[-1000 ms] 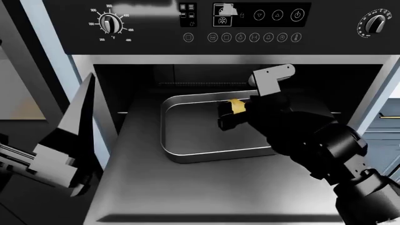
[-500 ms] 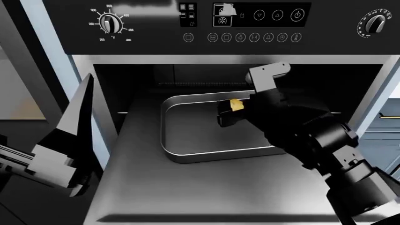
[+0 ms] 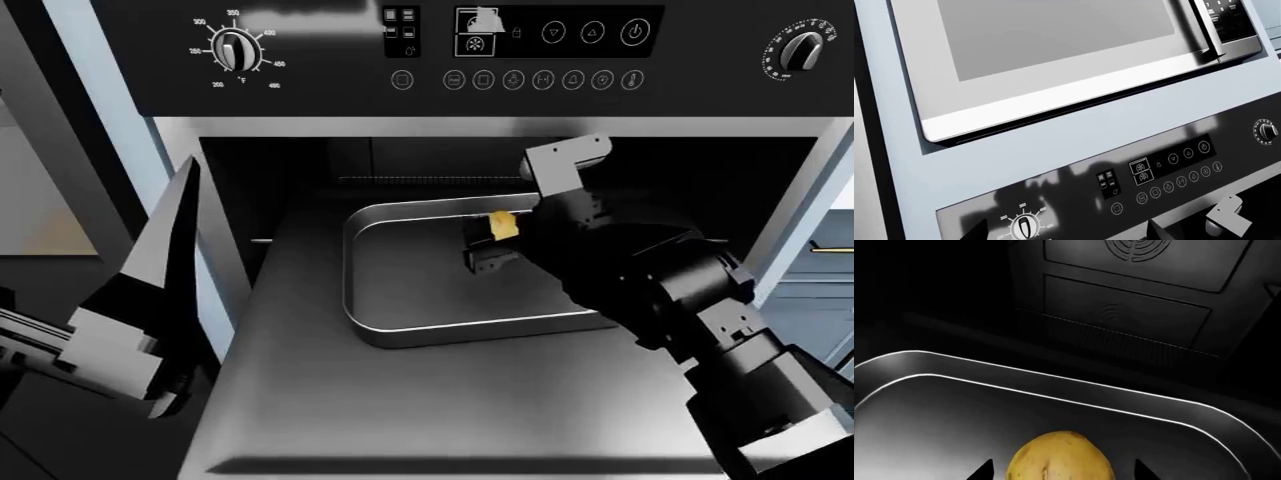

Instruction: Pick the potato from the top rack in the oven and place it on the plate on the counter.

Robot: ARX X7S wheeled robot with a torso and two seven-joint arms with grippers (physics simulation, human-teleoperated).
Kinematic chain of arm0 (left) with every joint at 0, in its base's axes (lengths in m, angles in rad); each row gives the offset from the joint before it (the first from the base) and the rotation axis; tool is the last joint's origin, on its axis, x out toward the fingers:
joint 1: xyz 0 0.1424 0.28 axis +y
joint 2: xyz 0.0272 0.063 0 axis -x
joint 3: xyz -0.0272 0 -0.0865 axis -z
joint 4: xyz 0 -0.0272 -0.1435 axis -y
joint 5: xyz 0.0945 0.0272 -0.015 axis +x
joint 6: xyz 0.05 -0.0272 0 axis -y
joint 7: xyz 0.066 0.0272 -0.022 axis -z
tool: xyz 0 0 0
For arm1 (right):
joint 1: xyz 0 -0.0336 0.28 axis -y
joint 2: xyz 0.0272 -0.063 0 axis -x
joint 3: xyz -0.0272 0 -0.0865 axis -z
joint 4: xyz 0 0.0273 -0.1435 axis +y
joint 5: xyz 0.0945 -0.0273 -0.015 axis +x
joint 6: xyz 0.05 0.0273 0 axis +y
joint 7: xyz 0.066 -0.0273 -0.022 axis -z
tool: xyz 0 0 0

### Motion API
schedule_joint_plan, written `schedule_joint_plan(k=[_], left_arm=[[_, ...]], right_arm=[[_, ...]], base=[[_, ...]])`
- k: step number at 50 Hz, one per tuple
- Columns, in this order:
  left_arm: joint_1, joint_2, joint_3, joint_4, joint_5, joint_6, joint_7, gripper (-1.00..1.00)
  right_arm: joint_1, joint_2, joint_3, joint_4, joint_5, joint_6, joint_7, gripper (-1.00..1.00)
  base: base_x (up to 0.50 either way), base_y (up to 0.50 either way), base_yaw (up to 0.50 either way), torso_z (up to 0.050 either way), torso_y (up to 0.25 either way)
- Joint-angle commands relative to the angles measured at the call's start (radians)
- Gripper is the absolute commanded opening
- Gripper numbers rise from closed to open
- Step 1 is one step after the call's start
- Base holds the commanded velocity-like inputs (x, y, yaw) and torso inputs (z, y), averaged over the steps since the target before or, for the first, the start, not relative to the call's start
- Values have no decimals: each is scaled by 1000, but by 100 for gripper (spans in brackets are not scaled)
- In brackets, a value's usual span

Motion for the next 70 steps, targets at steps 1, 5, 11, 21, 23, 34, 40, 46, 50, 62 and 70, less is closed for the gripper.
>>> schedule_joint_plan(k=[1, 5, 11, 21, 23, 34, 40, 46, 50, 62, 70], left_arm=[[8, 0, -21, 0, -10, -6, 3, 100], [10, 0, -27, 0, -14, -6, 4, 100], [17, 1, -31, 0, -11, -4, 4, 100], [22, 1, -37, 0, -13, -7, 6, 100], [21, 1, -40, 0, -16, -8, 6, 100], [24, 2, -40, 0, -16, -7, 5, 100], [23, 2, -40, 0, -15, -8, 5, 100], [28, 1, -37, 0, -7, -4, 5, 100], [32, 0, -38, 0, -6, -2, 5, 100], [39, 0, -50, 0, -12, -3, 3, 100], [54, -1, -52, 0, -1, 1, -1, 100]], right_arm=[[11, -11, -7, 27, 0, 13, -9, 100], [16, -11, -5, 30, 4, 18, -10, 100], [18, -6, -4, 20, 15, 34, -12, 100], [17, -1, -6, 24, 20, 46, -14, 100], [18, -1, -5, 27, 22, 48, -14, 100], [18, -2, -10, 43, 23, 56, -21, 100], [17, -3, -10, 52, 22, 55, -16, 100], [19, -3, -13, 49, 26, 68, -15, 100], [18, -3, -15, 50, 30, 75, -21, 100], [54, -31, -26, 109, 19, 76, -50, 100], [71, -54, -32, 158, 9, 65, -70, 100]], base=[[0, 0, 0, 0, 0], [0, 0, 0, 0, 0], [0, 0, 0, 0, 0], [0, 0, 0, 0, 0], [0, 0, 0, 0, 0], [0, 0, 0, 0, 0], [0, 0, 0, 0, 0], [0, 0, 0, 0, 0], [0, 0, 0, 0, 0], [0, 0, 0, 0, 0], [0, 0, 0, 0, 0]])
